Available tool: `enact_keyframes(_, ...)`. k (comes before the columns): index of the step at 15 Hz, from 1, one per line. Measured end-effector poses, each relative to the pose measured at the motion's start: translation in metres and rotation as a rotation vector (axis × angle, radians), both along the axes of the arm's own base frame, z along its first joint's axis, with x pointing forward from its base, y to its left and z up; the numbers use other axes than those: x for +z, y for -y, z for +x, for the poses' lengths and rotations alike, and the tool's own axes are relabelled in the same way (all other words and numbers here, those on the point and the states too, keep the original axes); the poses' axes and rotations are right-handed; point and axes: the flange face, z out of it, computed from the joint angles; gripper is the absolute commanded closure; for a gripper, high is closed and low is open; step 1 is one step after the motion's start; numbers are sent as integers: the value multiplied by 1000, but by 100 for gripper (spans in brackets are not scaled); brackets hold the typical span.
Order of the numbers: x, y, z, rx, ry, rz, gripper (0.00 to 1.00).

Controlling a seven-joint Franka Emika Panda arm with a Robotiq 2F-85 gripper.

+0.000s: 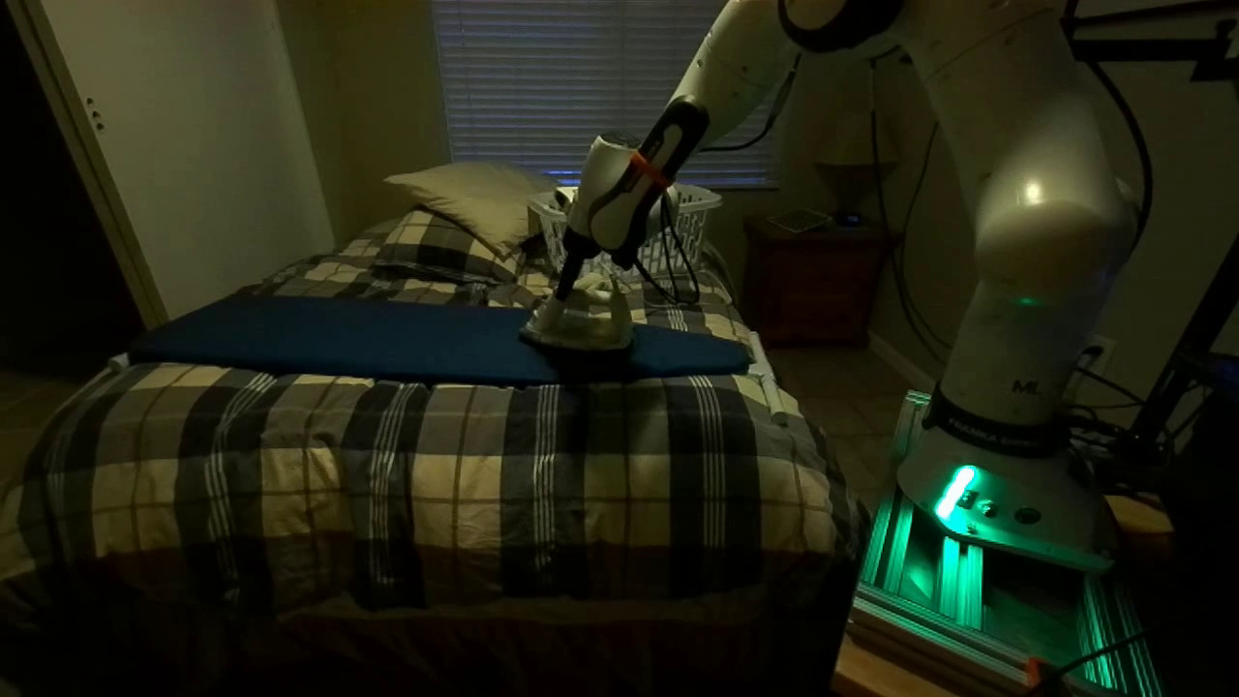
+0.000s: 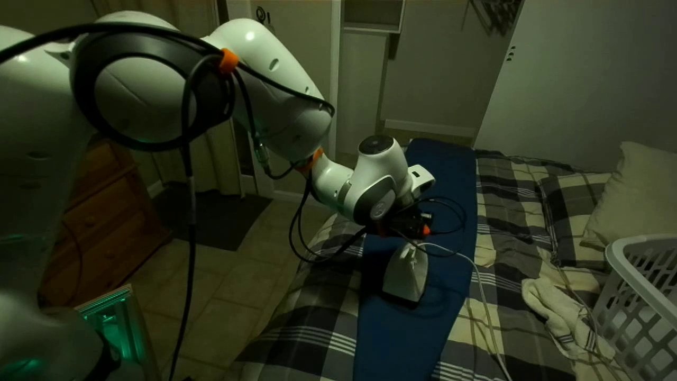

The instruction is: Turn the iron to the left

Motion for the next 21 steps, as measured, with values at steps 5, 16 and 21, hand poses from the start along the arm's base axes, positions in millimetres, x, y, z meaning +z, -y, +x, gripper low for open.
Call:
enact_keyframes(5, 30, 6, 0, -18, -35, -12, 5)
enact_keyframes(16, 175, -1, -25, -120, -258, 19, 0)
enact_keyframes(21, 195, -4, -30, -126, -287, 14, 0)
